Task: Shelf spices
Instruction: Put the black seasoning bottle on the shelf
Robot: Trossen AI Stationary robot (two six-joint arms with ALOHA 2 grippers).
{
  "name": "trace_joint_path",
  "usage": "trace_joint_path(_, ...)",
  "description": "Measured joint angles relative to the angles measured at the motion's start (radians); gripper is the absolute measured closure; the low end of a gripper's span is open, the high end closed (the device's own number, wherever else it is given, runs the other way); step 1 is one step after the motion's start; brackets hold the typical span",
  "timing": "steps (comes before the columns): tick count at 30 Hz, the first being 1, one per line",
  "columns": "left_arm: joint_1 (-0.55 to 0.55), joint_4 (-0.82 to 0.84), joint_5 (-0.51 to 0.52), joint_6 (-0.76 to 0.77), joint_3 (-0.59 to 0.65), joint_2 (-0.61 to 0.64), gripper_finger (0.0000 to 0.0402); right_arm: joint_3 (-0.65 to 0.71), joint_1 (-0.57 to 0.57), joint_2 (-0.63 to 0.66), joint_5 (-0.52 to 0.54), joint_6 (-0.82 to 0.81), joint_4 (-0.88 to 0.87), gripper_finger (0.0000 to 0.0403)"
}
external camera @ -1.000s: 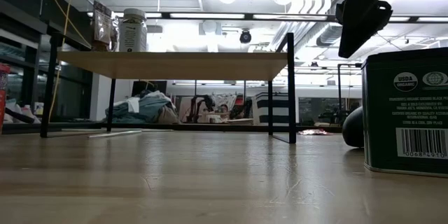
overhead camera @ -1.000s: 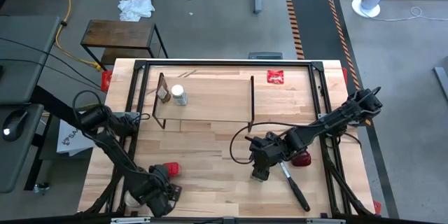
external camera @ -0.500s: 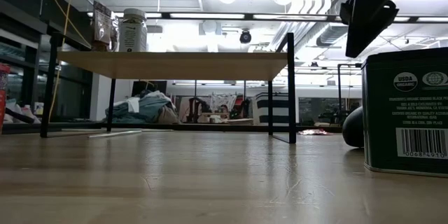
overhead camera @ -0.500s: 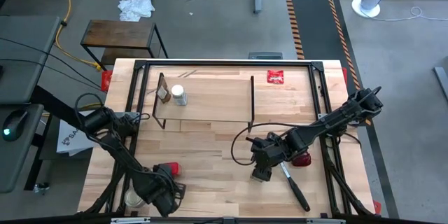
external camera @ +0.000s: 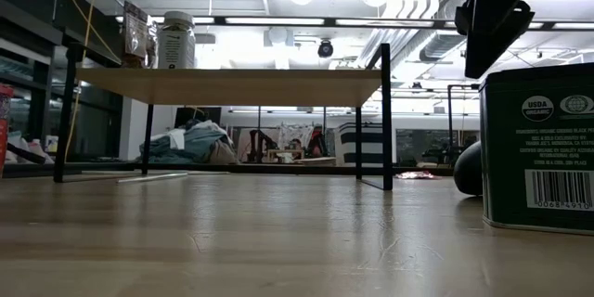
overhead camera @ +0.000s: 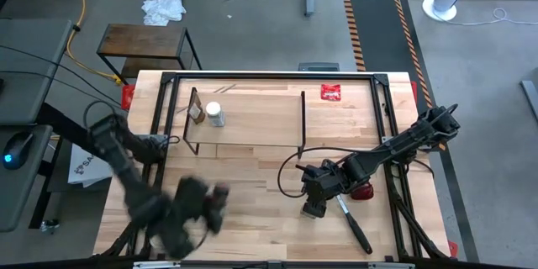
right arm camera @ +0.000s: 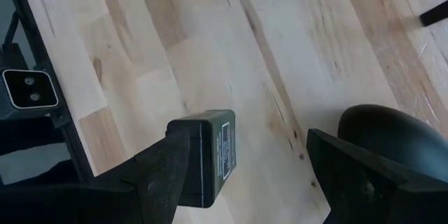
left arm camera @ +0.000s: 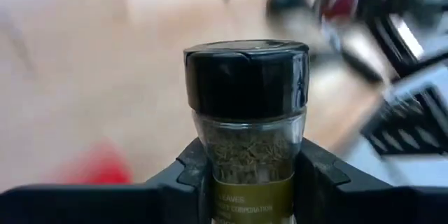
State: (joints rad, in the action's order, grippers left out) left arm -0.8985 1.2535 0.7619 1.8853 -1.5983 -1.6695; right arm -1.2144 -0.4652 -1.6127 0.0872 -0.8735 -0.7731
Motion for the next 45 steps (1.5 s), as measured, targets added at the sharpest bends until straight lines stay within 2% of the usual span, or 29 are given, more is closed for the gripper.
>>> trace_joint_path(2,0.111,0.0,0.08,-0.299,-0.053,0.026,0.0281,0.0,0.0,0.0,0.002,0.0,0.0,0.0119)
trace_joint_path(5,0.279,-0.147,0.204,-0.812,-0.092,0.067,0.0281,0.0,0.0,0.0,0.008,0.002,0.0,0.0119)
trace_joint_path(7,0.367,-0.226,0.274,-0.982,-0.083,0.09,0.0281,0.0,0.0,0.0,0.018,-0.001,0.0,0.0119)
trace_joint_path(12,0.461,-0.284,0.501,-1.083,0.023,0.15,0.0281,0.0,0.0,0.0,0.086,-0.032,0.001,0.0119)
trace_joint_path(17,0.466,-0.404,0.505,-0.971,0.251,0.178,0.0281,0.0,0.006,0.0,0.182,-0.04,0.033,0.0119)
trace_joint_path(19,0.452,-0.515,0.537,-0.909,0.36,0.204,0.0281,0.0,0.015,0.0,0.2,-0.025,0.039,0.0119)
trace_joint_path(21,0.442,-0.648,0.578,-0.916,0.455,0.244,0.0281,0.0,0.032,0.0,0.207,-0.016,0.04,0.0119)
trace_joint_path(26,0.463,-1.003,0.554,-1.193,0.645,0.323,0.0281,0.0,0.072,0.0,0.297,-0.024,0.053,0.0119)
trace_joint_path(29,0.51,-1.324,0.483,-1.361,0.788,0.345,0.0281,0.0,0.099,0.0,0.339,-0.024,0.065,0.0119)
trace_joint_path(33,0.575,-1.797,0.36,-1.663,0.946,0.34,0.0281,0.0,0.127,0.0,0.377,-0.022,0.081,0.0119)
trace_joint_path(35,0.601,-1.929,0.348,-1.759,0.978,0.346,0.0281,0.0,0.133,0.0,0.387,-0.001,0.094,0.0119)
trace_joint_path(37,0.625,-1.93,0.372,-1.81,0.991,0.341,0.0281,0.0,0.14,0.0,0.386,0.023,0.103,0.0119)
trace_joint_path(40,0.656,-1.921,0.341,-1.856,0.992,0.333,0.0281,0.0,0.145,0.0,0.388,0.04,0.102,0.0119)
trace_joint_path(43,0.673,-1.891,0.319,-1.857,0.99,0.327,0.0281,0.0,0.146,0.0,0.403,0.044,0.102,0.0119)
trace_joint_path(45,0.682,-1.874,0.321,-1.84,0.991,0.326,0.0266,0.0,0.145,0.0,0.403,0.044,0.102,0.0119)
